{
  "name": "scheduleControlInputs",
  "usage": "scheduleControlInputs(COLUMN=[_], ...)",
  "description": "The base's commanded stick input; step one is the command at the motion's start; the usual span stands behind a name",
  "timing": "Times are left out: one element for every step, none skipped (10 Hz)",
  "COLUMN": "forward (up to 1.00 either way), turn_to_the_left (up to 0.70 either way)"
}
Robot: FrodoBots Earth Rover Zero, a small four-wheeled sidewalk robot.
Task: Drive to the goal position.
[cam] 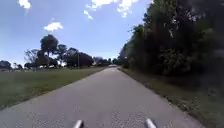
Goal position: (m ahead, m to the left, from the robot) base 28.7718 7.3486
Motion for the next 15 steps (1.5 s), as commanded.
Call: scheduleControlInputs(forward=[0.5,0.5,0.5,0.5,0.5,0.5,0.5,0.5,0.5,0.5,0.5,0.5,0.5,0.5,0.5], turn_to_the_left=[0.0,0.0,0.0,0.0,0.0,0.0,0.0,0.0,0.0,0.0,0.0,0.13,0.25,0.25,0.2])
